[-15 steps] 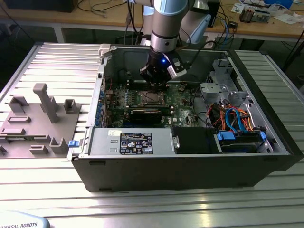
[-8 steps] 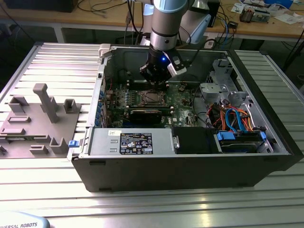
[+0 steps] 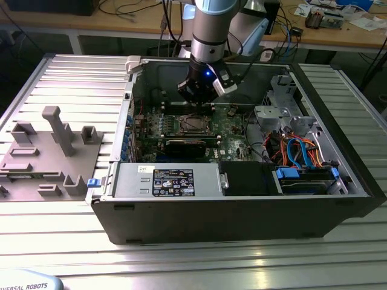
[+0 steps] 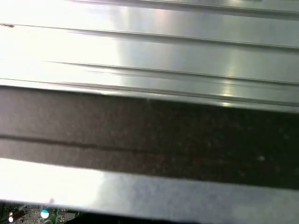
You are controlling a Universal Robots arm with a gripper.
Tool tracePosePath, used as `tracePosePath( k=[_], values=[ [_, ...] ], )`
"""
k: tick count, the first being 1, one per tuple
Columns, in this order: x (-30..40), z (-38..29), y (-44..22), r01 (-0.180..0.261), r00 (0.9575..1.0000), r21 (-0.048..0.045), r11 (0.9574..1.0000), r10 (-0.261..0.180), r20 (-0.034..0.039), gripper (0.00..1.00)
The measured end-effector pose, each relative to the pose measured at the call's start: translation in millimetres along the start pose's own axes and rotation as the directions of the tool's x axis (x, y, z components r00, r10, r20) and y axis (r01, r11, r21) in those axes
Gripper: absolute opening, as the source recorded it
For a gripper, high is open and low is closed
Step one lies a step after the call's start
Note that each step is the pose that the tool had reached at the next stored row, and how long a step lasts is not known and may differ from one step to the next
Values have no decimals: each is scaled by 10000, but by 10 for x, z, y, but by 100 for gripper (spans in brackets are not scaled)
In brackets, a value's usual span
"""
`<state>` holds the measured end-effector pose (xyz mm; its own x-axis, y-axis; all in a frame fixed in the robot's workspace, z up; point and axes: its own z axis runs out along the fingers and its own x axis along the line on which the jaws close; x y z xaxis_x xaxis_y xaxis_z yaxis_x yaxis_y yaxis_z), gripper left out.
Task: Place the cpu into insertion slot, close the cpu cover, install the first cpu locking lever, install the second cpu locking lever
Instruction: 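Install the first cpu locking lever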
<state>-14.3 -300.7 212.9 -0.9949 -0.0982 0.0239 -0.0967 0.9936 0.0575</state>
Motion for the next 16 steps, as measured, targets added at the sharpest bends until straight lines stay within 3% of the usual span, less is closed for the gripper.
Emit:
tracePosePath(
  k=[11,14,16],
  values=[
    [-5,19,-14,36,10000,0,10000,-36,-9,11],
    [-15,41,-17,45,10000,-1,10000,-45,-23,11],
    [-63,109,-56,47,10000,-7,10000,-47,-66,11]
  ],
)
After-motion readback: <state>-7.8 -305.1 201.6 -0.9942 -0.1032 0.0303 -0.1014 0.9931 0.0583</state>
